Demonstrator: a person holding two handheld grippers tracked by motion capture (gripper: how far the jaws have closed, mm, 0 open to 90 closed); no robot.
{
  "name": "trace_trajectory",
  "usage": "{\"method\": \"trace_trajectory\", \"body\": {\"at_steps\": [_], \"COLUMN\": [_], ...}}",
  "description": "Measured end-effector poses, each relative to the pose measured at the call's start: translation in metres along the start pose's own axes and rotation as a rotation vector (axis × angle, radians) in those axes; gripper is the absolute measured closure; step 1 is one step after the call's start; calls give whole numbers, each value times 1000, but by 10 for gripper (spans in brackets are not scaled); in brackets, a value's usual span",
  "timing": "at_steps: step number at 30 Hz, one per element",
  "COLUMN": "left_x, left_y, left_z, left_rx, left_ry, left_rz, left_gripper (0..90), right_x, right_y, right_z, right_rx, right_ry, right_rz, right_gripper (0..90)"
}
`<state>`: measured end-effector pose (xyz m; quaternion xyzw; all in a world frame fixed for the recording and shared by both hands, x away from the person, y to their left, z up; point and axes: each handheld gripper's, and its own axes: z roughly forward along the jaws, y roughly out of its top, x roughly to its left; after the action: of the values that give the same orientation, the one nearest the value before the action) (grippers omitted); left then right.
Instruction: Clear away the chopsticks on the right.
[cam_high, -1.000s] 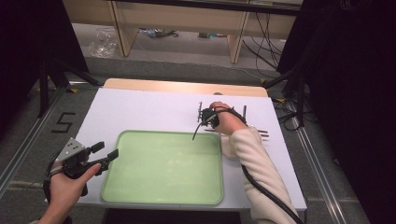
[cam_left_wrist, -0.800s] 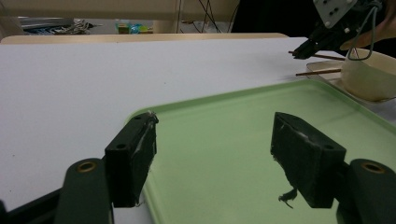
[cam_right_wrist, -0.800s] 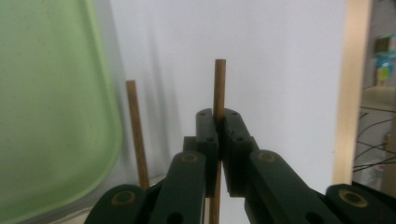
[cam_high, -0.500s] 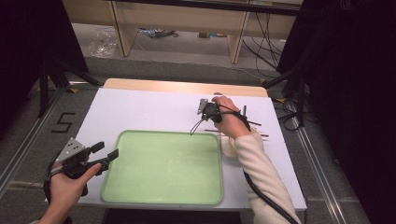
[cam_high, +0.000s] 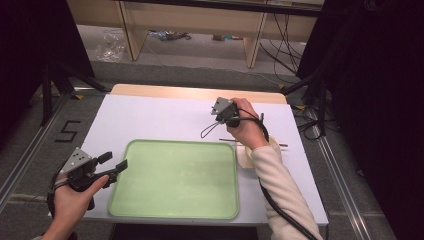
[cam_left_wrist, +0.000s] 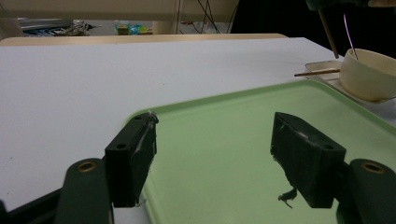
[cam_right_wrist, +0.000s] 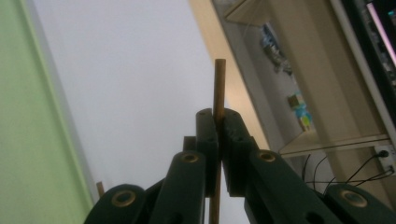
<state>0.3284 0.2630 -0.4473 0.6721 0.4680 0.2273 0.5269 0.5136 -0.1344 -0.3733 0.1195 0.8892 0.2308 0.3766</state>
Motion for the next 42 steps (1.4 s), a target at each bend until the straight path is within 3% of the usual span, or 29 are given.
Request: {"method": "trace_trajectory", "body": {"at_steps": [4,7,11,14,15,16,19,21,26,31,36,42], "left_x": [0,1,1,0,0,0,0,1,1,1,1,1], "left_y": [0,0,0,0,0,0,0,0,0,0,0,0], "left_z": [0,0,0,0,0,0,0,0,0,0,0,0], "left_rx": [1,2,2,2,3,2,3,4,3,4,5,6], "left_ry": [1,1,2,2,1,0,-1,-1,0,2,2,2], "left_rz": [2,4,5,2,2,0,0,1,2,2,2,0], "left_gripper": [311,311,312,312,312,312,312,312,313,313,313,313], "right_x": [-7,-15,-23,-28,-30,-30,-30,-31,-31,-32,-35,-36], "right_y": [5,10,12,10,9,9,9,10,11,12,13,16], "right_z": [-15,-30,-46,-52,-53,-54,-56,-57,-59,-62,-71,-80], "right_rx": [-67,-149,-250,-334,-356,-376,-399,-403,-423,-430,-433,-375], "right_ry": [5,-44,-57,-59,-45,-61,-54,-50,-46,-15,-13,3], "right_rz": [65,84,158,248,260,277,318,312,353,454,555,647], "right_gripper": [878,878,878,878,878,877,878,878,878,878,878,878]}}
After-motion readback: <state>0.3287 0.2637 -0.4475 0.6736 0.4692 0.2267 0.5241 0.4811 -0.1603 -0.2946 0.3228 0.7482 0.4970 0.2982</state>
